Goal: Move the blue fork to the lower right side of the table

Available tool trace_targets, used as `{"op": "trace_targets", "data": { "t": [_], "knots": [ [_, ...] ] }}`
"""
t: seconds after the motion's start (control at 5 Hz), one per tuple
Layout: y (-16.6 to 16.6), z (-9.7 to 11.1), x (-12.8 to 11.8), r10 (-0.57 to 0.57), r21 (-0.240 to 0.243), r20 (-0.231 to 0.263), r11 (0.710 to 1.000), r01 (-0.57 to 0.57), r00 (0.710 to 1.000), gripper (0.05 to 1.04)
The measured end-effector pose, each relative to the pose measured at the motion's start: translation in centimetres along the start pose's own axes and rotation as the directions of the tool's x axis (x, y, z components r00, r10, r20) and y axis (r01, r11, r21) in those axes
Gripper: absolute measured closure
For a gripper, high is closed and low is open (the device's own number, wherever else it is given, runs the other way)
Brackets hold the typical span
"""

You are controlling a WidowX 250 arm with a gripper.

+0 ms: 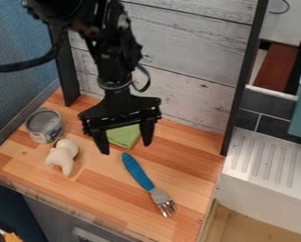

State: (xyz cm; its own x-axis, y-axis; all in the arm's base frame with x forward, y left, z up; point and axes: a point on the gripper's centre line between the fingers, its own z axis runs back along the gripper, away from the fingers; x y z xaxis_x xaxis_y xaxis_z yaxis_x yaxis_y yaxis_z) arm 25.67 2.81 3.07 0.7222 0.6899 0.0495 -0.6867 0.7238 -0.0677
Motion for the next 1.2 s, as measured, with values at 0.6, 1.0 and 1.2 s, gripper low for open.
{"op": "trace_targets", "data": {
  "t": [0.6, 1.0, 1.2],
  "knots": [
    [-0.9, -7.9, 1.5, 0.185, 0.095, 0.059, 0.977, -0.19, 0.981, 0.084],
    [-1.7, -11.0, 2.3, 0.194, 0.164, 0.112, 0.964, -0.211, 0.975, 0.084],
    [-1.8, -12.1, 2.2, 0.208, 0.174, 0.098, 0.959, -0.223, 0.973, 0.084]
  ]
}}
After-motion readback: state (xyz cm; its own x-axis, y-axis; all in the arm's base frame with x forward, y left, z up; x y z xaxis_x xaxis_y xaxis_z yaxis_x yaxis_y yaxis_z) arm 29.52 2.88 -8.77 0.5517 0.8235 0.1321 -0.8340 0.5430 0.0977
